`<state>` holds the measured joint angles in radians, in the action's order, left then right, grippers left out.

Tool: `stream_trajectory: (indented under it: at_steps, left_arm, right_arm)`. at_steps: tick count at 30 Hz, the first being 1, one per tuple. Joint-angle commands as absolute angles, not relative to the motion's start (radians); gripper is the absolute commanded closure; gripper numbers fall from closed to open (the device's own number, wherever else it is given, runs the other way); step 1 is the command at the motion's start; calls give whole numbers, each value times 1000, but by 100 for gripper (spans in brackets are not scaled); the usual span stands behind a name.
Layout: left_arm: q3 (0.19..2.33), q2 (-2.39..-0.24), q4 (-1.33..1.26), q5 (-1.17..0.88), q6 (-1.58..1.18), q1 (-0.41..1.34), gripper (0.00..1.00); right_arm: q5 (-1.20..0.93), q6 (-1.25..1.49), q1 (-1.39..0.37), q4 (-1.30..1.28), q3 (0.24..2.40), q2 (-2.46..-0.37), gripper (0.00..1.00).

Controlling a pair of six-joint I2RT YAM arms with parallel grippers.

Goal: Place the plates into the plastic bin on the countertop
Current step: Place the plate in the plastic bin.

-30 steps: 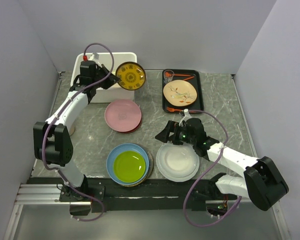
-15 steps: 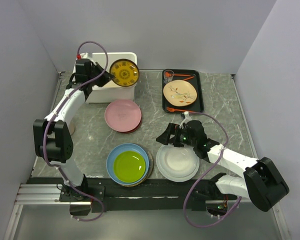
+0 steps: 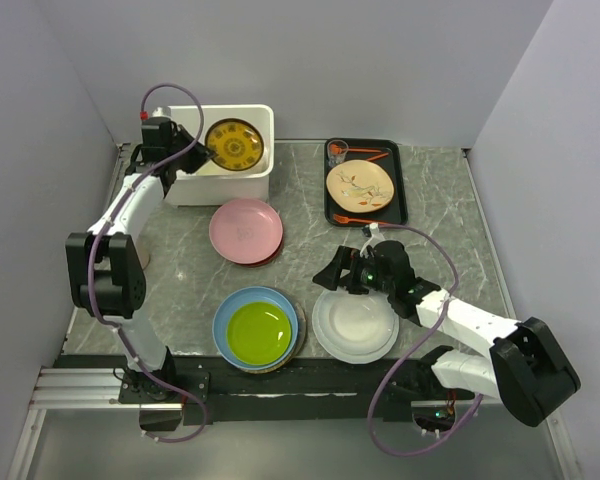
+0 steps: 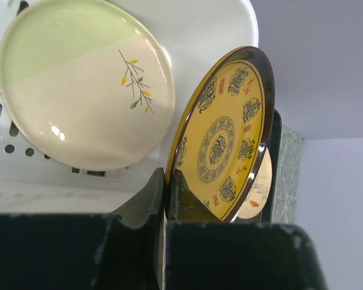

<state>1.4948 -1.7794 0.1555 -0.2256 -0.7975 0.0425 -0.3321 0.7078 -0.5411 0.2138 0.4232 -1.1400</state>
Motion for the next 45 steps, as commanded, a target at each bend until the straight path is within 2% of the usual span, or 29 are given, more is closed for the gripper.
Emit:
stream_trajectory:
  at_steps: [1,10,22,40,41,45]
  left_arm:
    - [1595,-1778,136,-192,-781,31,99]
    - [1725,-1883,210,-123,-746,31,99]
    - [1861,-2028,258,-141,-732,28,99]
    - [1867,-2106,262,-176,-721,28,99]
    - [1865,-2106,262,-178,-722,28,98]
    - [1847,-2105,258,-179,-719,28,80]
  right_arm:
    - [-316,686,-549,215,442,-1114,0]
    - [-314,677,-549,196,448,-1108,0]
    - [-304,669,-549,189,448,-1112,0]
    - [-308,672,-549,202,442,-1138,0]
    - [-308,672,-549,204,442,-1138,0]
    - [-310,673,-551,199,443,-1138,0]
